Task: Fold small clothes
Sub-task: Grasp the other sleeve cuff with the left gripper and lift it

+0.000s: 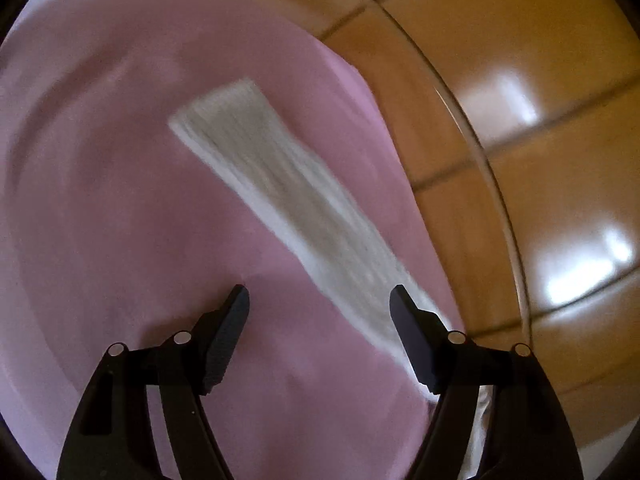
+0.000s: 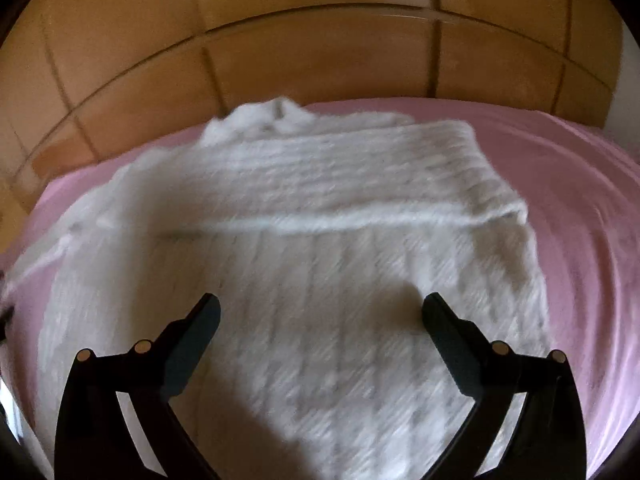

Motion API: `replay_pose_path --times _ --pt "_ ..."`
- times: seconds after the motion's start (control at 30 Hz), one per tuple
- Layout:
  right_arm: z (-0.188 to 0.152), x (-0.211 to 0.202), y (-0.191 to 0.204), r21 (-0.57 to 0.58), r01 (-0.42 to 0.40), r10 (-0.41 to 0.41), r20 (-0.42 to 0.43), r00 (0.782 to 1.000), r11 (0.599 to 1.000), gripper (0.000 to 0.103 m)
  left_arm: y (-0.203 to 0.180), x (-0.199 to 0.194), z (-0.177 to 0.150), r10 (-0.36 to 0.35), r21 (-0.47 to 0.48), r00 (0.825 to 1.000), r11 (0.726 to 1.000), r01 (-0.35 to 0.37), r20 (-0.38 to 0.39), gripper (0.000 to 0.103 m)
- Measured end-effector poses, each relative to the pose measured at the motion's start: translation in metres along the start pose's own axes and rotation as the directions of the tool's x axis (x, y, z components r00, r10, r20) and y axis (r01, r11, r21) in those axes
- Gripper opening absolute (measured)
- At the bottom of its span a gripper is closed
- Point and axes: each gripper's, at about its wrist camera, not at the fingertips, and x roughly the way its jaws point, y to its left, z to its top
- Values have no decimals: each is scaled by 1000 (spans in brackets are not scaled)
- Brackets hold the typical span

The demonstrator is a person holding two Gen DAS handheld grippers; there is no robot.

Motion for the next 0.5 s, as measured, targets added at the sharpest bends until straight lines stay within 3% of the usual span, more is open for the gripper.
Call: replay_pose_path --times 0.17,0.23,0.27,0.33,0.37,0.5 --pt "-18 3 15 -52 57 -56 36 998 997 101 10 9 33 24 -69 999 997 -21 43 71" --pt "-18 5 12 -32 38 -37 29 999 999 101 10 17 39 39 -73 998 997 -36 39 51" --pt "-18 5 10 -25 29 -29 32 999 999 101 7 23 42 72 -52 997 996 -71 29 47" --pt "-19 6 9 -28 32 -31 38 999 999 101 11 30 47 119 -15 993 993 -119 26 16" --pt "-18 9 11 -30 33 -31 37 999 999 101 13 33 51 137 -3 990 991 -137 13 10" --pt "-18 9 11 -29 32 -31 40 999 999 101 -7 21 49 104 68 994 992 -105 22 7"
